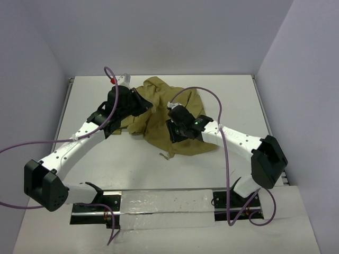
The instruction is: Zip up the jacket
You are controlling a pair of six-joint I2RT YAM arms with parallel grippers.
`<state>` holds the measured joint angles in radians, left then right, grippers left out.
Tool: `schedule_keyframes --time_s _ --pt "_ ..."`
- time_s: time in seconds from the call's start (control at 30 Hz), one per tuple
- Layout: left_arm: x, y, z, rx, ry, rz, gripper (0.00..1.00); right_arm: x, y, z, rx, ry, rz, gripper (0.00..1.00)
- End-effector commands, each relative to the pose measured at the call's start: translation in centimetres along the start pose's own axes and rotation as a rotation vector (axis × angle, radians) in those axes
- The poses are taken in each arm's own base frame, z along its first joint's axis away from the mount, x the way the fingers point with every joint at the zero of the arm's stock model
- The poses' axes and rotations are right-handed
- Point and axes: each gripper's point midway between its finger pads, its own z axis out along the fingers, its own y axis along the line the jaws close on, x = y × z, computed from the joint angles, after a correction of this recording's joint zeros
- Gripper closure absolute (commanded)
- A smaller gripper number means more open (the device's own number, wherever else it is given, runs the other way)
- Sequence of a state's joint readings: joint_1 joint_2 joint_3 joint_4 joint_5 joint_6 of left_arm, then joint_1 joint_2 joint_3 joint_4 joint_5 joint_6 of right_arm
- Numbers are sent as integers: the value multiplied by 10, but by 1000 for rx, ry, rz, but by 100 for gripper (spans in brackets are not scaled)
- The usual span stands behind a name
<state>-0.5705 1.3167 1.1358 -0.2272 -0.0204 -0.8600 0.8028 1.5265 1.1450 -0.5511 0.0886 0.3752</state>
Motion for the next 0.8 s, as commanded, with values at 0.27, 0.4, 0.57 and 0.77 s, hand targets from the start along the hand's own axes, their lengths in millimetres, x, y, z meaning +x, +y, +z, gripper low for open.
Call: schedule_keyframes --time_s 0.27,0.4,0.57,0.77 --pt "28 -15 28 32 65 27 100 29 7 14 -65 -81 176 55" --pt "24 -16 24 26 58 31 100 33 13 28 -77 -44 135 57" --pt "19 -18 20 28 37 29 100 45 20 44 -90 29 85 58" --pt "19 -17 20 22 40 31 100 58 24 56 -96 95 64 52"
